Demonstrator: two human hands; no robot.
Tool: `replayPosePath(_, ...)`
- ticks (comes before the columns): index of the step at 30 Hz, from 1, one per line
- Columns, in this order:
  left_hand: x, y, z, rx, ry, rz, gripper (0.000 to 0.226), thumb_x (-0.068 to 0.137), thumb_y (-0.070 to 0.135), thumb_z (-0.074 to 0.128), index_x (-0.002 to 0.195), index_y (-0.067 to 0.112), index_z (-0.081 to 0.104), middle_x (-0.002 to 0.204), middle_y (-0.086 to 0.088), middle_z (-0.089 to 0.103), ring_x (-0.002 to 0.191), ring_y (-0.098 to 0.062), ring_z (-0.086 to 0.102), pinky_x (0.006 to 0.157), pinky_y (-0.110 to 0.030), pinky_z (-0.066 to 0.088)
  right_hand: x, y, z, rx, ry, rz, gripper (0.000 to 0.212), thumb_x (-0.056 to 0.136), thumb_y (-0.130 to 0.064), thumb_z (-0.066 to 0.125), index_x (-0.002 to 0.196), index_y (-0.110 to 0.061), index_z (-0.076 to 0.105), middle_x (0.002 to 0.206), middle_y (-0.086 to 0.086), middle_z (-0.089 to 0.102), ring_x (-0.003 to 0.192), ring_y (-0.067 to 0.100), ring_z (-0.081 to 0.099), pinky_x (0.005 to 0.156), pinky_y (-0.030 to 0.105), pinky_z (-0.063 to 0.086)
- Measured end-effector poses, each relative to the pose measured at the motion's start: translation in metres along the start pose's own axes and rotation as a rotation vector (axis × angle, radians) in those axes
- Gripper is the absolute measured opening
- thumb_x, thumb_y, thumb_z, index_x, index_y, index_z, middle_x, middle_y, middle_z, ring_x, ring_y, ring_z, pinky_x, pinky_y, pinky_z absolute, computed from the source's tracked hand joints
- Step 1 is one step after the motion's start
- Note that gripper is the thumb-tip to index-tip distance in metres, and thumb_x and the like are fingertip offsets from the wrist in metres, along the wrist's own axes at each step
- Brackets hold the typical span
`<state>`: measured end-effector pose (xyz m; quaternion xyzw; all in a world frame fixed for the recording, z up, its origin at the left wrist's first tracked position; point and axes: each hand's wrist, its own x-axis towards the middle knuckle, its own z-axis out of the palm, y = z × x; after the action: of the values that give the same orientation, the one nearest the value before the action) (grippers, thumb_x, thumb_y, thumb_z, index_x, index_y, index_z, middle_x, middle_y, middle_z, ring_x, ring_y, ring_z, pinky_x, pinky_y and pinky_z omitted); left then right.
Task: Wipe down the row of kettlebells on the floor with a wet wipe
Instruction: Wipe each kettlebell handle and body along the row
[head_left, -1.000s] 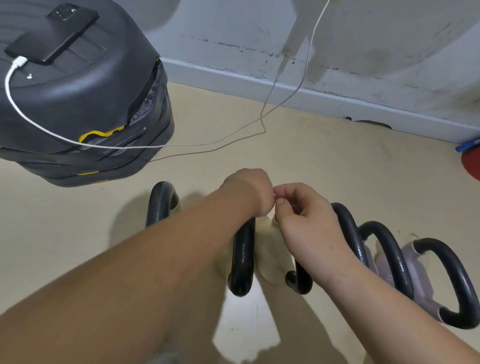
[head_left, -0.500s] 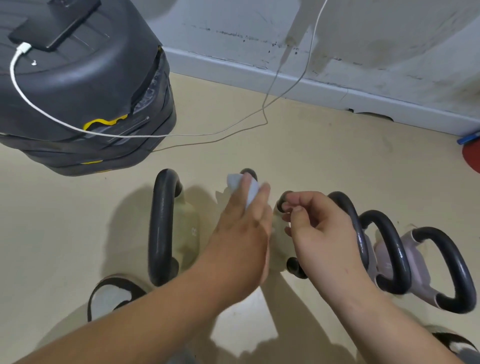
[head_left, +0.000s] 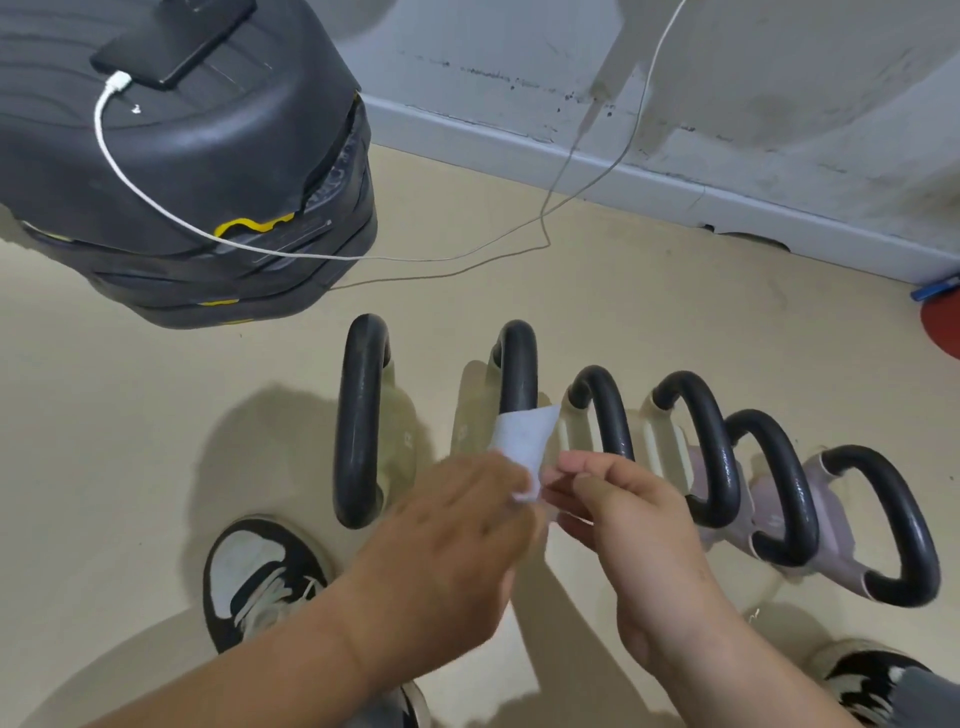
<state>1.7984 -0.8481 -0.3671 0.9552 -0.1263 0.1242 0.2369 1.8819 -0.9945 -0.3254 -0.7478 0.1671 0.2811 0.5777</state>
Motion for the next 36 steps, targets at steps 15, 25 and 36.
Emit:
replayPosePath(15,0.006,0.004,0.031,-0.607,-0.015,-0.667,0.066,0.102,0.050,0.042,0.159,0.044,0.009,0.130,0.035,0.048,0.113,0.011,0.052,0.099,-0.010,0.042,-0.031,0.038,0.025,0.129,-0.089,-0.039,0.031,0.104,-0.024,0.056,0.131,-0.023,0.070,0.121,-0.007,0.076,0.119,0.005,0.068,0.112,0.036,0.045)
replayPosePath(25,-0.024,-0.010,0.041,-0.399,0.091,-0.578,0.039,0.096,0.030,0.055,0.134,0.034,0.057,0.076,0.012,0.067,0.066,-0.007,0.059,0.064,-0.027,0.052,-0.032,0.038,0.035,0.114,-0.179,0.031,0.037,0.110,-0.032,0.038,0.136,-0.038,0.064,0.126,-0.023,0.071,0.122,-0.009,0.060,0.112,0.028,0.040)
replayPosePath(36,-0.027,-0.008,0.039,-0.253,-0.176,-0.597,0.037,0.102,0.027,0.036,0.128,0.024,0.062,0.084,0.002,0.070,0.076,-0.022,0.061,0.071,-0.032,0.046,-0.032,0.052,0.034,0.061,-0.243,0.237,0.040,0.108,-0.033,0.041,0.112,-0.022,0.079,0.118,-0.006,0.077,0.117,0.003,0.067,0.106,0.027,0.046)
